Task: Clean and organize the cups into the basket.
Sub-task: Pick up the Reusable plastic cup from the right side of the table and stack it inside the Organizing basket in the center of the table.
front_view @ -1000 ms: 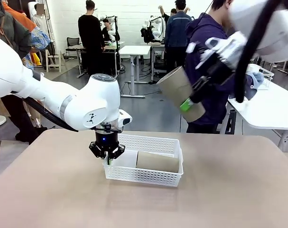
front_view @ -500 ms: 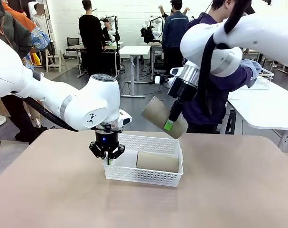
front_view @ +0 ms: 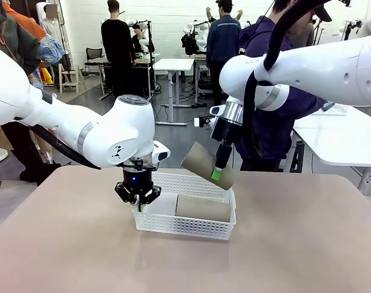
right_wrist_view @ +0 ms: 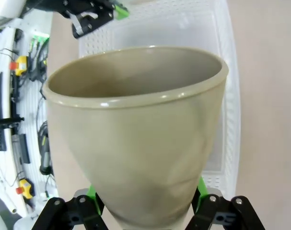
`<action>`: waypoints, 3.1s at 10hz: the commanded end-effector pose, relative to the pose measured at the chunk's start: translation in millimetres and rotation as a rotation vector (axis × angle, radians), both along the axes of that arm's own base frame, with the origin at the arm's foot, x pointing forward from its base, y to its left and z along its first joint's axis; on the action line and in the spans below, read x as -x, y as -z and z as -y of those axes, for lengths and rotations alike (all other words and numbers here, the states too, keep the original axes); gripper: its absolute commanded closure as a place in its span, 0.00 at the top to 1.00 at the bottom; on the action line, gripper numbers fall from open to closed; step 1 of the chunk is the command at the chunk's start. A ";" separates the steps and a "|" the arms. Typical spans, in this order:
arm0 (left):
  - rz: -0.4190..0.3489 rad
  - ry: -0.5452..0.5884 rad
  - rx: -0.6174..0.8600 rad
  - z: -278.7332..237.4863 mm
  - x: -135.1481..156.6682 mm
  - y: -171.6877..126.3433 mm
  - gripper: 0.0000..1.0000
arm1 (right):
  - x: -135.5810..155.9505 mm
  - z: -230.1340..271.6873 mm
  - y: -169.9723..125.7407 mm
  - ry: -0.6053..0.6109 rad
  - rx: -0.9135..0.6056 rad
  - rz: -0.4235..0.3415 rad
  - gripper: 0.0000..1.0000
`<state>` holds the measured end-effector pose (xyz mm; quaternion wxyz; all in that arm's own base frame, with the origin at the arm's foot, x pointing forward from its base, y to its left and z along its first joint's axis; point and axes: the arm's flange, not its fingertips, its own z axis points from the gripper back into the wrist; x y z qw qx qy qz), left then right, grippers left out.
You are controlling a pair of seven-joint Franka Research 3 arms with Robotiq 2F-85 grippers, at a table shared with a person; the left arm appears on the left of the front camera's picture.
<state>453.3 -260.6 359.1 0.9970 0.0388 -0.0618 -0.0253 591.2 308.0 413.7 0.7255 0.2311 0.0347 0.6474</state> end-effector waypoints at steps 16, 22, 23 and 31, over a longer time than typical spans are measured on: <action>-0.003 0.000 -0.007 1.9 -0.1 -0.1 0.00 | 4.2 -4.0 58.0 -0.118 -0.053 0.189 1.00; -0.003 0.000 -0.007 1.9 -0.1 -0.1 0.00 | 45.7 38.5 2.7 -0.161 -0.291 0.232 1.00; -0.003 0.000 -0.007 1.9 -0.1 -0.1 0.00 | 63.3 65.8 -17.0 -0.179 -0.358 0.247 1.00; -0.003 0.000 -0.007 1.9 -0.1 -0.1 0.00 | 116.6 374.6 -24.4 -0.141 -0.966 0.348 1.00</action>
